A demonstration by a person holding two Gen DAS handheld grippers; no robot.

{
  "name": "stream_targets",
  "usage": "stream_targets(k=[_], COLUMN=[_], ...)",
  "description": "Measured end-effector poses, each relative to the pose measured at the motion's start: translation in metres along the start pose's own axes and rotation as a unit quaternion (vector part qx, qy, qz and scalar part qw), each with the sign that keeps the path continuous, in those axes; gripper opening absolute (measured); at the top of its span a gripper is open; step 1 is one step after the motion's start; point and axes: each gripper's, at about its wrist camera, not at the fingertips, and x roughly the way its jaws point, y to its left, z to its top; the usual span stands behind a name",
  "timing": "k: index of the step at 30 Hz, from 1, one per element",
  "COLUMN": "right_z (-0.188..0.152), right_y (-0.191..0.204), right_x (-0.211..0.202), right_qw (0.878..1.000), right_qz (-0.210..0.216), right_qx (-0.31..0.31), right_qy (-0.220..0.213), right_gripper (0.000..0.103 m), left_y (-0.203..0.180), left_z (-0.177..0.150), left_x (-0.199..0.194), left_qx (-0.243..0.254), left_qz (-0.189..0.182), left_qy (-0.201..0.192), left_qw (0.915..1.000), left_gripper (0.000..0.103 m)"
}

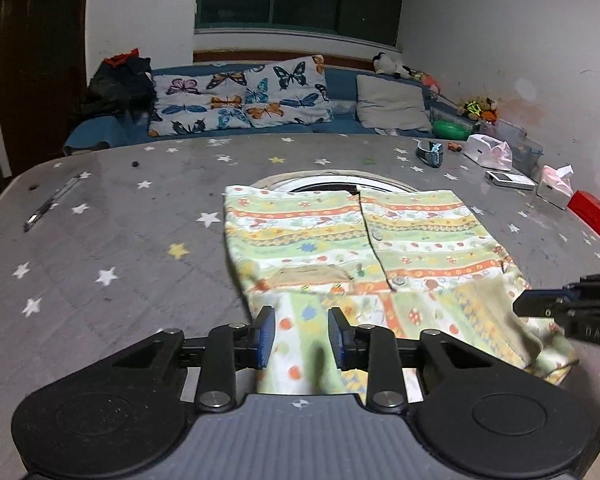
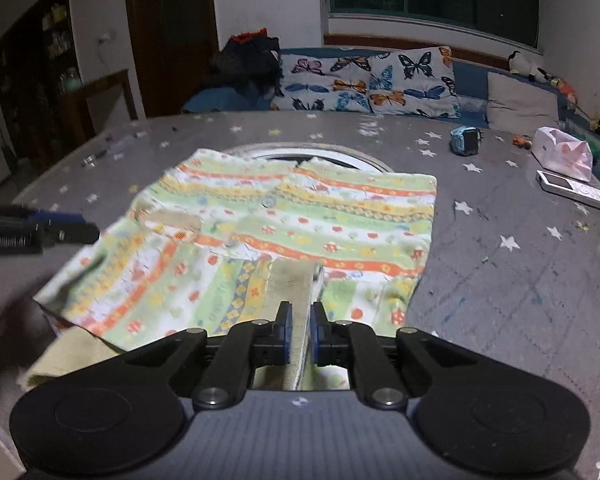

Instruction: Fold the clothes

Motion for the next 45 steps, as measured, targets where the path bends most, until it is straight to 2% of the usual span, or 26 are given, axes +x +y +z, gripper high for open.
stream_targets(k=[2,5,9,12,17,21,24,27,30,34,39,41,43,45], right_z=[0.002,0.009,0.014,0.014,0.01,0.007,0.0,-0.01,-0.017,-0.021,-0.024,-0.024,-0.026,-0.028], right_y=[-0.001,-0.002,0.0,0.001,0.005,0.011,0.016,0.021,0.023,0.025,0.027,0.026,0.025,0.026], right_x=[-0.003,-0.002,0.015,0.031,0.03,0.01,0.001,0.001,-0.001,-0.008,-0.01,-0.014,-0.011,-0.011], right_qw=[1.0,1.0,1.0,1.0,0.999,0.998,0.996,0.995,0.995,0.995,0.995,0.995,0.995,0.994], right_qz=[-0.004,0.004,0.022,0.026,0.023,0.042,0.061,0.062,0.056,0.055,0.052,0.057,0.057,0.057], right_qx=[0.0,0.0,-0.008,-0.011,-0.031,-0.051,-0.06,-0.069,-0.077,-0.079,-0.088,-0.083,-0.084,-0.087], right_qy=[-0.008,-0.016,-0.011,0.002,0.01,0.004,0.013,0.025,0.027,0.017,0.017,0.013,0.021,0.023], right_gripper=[0.01,0.01,0.01,0.01,0.011,0.012,0.012,0.013,0.014,0.018,0.019,0.02,0.021,0.021], left_y=[-0.002,-0.003,0.003,0.006,0.001,-0.016,-0.03,-0.045,-0.055,-0.057,-0.053,-0.05,-0.048,-0.046], left_z=[0.004,0.008,0.005,0.001,0.001,-0.002,-0.008,-0.02,-0.033,-0.04,-0.034,-0.032,-0.032,-0.033], left_x=[0.007,0.023,0.041,0.044,0.035,0.014,0.0,-0.005,-0.002,0.0,-0.017,-0.027,-0.036,-0.043], left_qx=[0.001,0.007,0.0,0.004,0.018,0.04,0.057,0.078,0.102,0.111,0.096,0.081,0.067,0.046], left_qz=[-0.008,-0.005,0.008,0.01,0.009,-0.026,-0.051,-0.064,-0.053,-0.042,-0.036,-0.035,-0.037,-0.041], left_qy=[0.004,0.013,0.033,0.032,0.033,0.028,0.026,0.035,0.049,0.051,0.047,0.05,0.056,0.069], left_qw=[1.0,0.9999,0.9994,0.9994,0.9992,0.9985,0.9967,0.9943,0.9921,0.9916,0.9936,0.9948,0.9955,0.9958], left_gripper=[0.024,0.023,0.02,0.019,0.019,0.02,0.02,0.02,0.021,0.021,0.026,0.038,0.039,0.046])
